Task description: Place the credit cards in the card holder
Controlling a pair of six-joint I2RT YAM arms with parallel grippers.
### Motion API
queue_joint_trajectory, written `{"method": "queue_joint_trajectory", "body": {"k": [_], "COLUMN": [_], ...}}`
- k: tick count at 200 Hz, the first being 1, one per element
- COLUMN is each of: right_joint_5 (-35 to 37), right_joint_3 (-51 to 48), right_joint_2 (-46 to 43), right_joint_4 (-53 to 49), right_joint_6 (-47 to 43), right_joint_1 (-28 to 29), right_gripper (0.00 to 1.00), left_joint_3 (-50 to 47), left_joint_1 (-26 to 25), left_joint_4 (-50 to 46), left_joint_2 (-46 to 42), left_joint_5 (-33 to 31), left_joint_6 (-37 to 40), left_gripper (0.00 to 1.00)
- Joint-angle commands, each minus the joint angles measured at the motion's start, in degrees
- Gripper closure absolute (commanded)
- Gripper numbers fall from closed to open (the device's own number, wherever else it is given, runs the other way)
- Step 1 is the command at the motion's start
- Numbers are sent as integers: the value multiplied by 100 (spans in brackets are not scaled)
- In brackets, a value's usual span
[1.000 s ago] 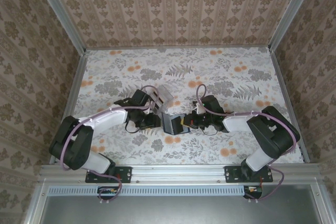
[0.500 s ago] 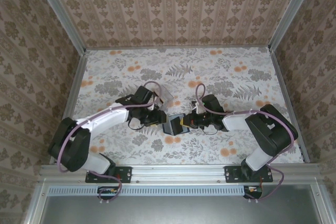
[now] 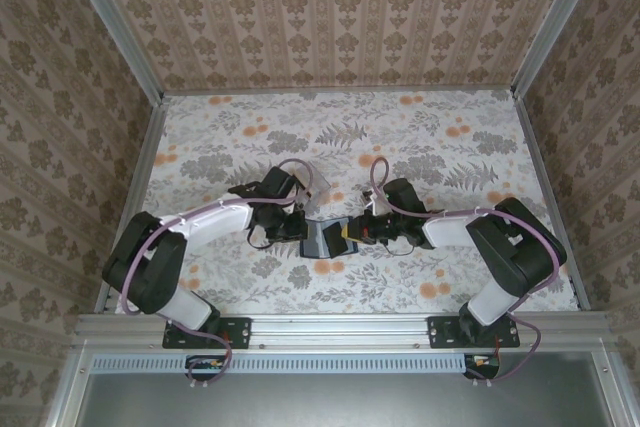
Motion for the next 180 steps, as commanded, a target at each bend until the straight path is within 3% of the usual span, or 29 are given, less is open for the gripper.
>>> {"method": "queue_joint_trajectory", "body": {"k": [1, 28, 91, 140, 180], "right_joint_5": [-276, -270, 349, 553, 1217], "right_joint_3": [166, 206, 670, 912, 1205], "right_joint_2": [186, 296, 270, 466, 278], "right_joint_4": [158, 167, -1231, -1418, -2118], "right_joint_6": [-119, -189, -881, -819, -865], "right_joint_1": [-21, -21, 88, 255, 459], "right_gripper": [100, 100, 100, 100, 100], "left_joint_3": [-133, -144, -242, -304, -349], "left_joint_1": [39, 108, 323, 335, 366], "left_joint_4": [144, 143, 276, 455, 468], "left_joint_2": [184, 243, 315, 340, 295], "left_joint_5": [-86, -95, 91, 192, 218], "left_joint_6": [254, 411, 665, 674, 700], "left_gripper": [89, 89, 87, 87, 87]}}
